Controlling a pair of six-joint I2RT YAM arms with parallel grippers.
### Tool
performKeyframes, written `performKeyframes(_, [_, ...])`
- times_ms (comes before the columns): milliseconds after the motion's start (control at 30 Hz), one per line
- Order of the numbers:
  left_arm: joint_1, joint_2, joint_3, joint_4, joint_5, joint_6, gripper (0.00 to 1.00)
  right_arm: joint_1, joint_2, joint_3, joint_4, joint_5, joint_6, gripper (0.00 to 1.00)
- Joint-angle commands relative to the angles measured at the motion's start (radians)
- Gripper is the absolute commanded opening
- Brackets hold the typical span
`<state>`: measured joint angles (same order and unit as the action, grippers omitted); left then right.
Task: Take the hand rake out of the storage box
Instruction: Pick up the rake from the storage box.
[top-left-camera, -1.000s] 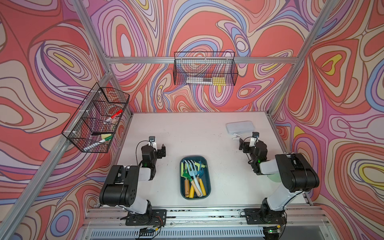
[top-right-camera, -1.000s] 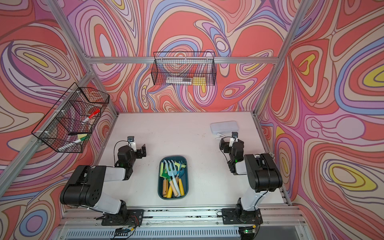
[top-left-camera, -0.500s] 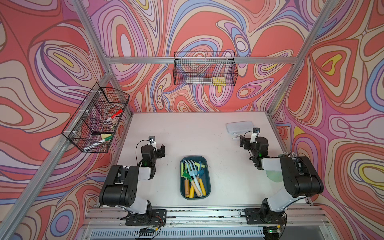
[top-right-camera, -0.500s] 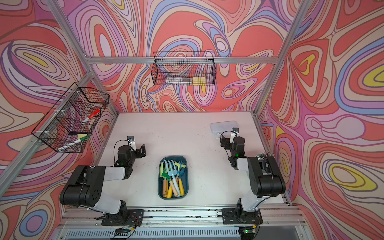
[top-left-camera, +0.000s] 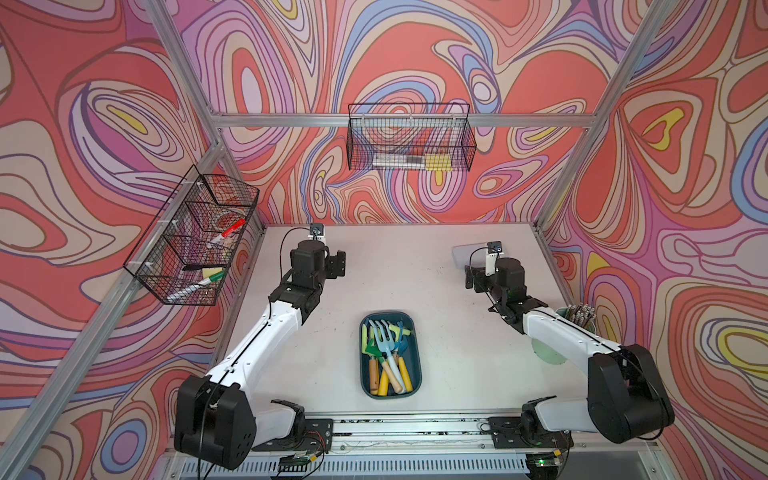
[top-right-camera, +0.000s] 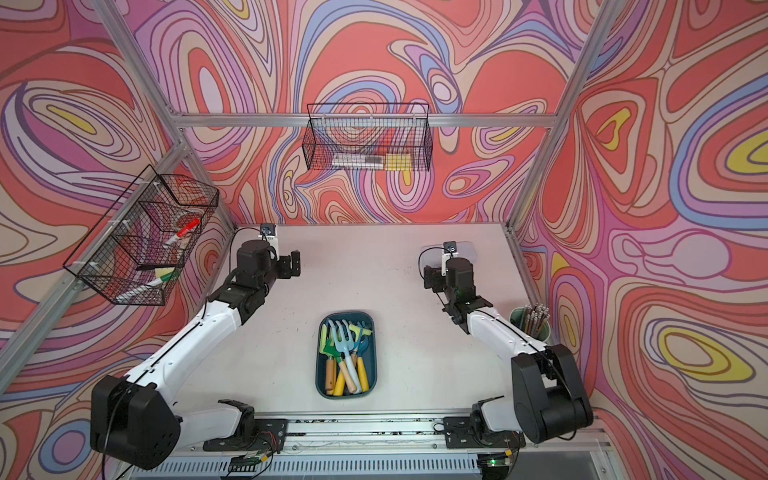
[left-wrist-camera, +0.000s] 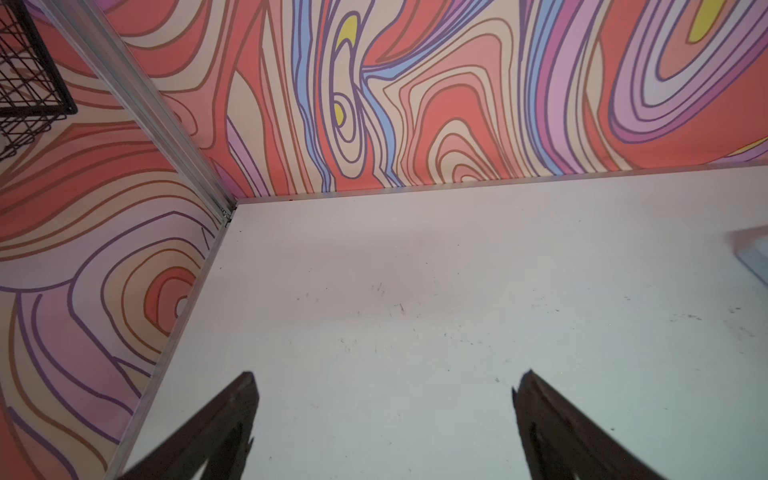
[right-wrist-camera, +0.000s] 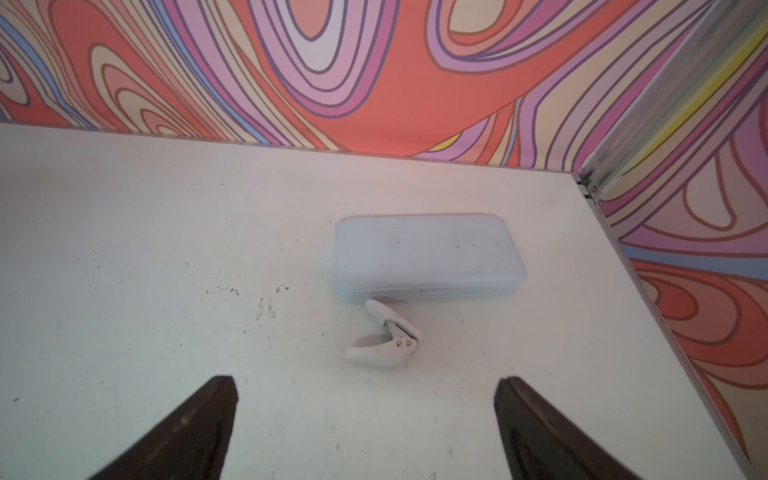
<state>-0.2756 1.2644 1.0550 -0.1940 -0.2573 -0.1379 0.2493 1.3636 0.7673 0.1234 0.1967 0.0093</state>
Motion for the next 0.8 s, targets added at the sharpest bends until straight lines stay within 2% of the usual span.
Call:
performKeyframes(0, [-0.034,-0.023,0.08,-0.492,0.02,-0.24,0.99,0.03,-0.037,0.065,-0.193,0.03,0.048,0.98])
performKeyframes(67, [-0.099,-0.029,0.103,-0.614,0.013,-0.332,0.97,0.05,-0.045,0.087,-0.25,0.013,0.075,0.98])
performKeyframes(167, [-0.256,-0.042,0.096,-0.728,-0.035,-0.448,0.91,0.087,-0.047,0.129,-0.35,-0.026,0.121,0.98])
performKeyframes(300, [-0.384,-0.06,0.047,-0.797,0.004,-0.586,0.89,0.158,-0.058,0.149,-0.454,-0.079,0.184,0.98])
performKeyframes(400, [-0.39,-0.109,-0.025,-0.772,0.043,-0.659,0.9,0.244,-0.091,0.144,-0.504,-0.151,0.245,0.95])
performKeyframes(500, [-0.376,-0.147,-0.072,-0.749,0.022,-0.678,0.91,0.397,-0.106,0.145,-0.553,-0.143,0.313,0.9])
performKeyframes(633, [-0.28,-0.135,-0.099,-0.724,0.097,-0.642,0.93,0.608,-0.083,0.145,-0.568,-0.093,0.433,0.83])
performKeyframes(767, [-0.198,-0.1,-0.09,-0.714,0.093,-0.584,0.99,0.762,-0.021,0.149,-0.534,-0.069,0.529,0.72])
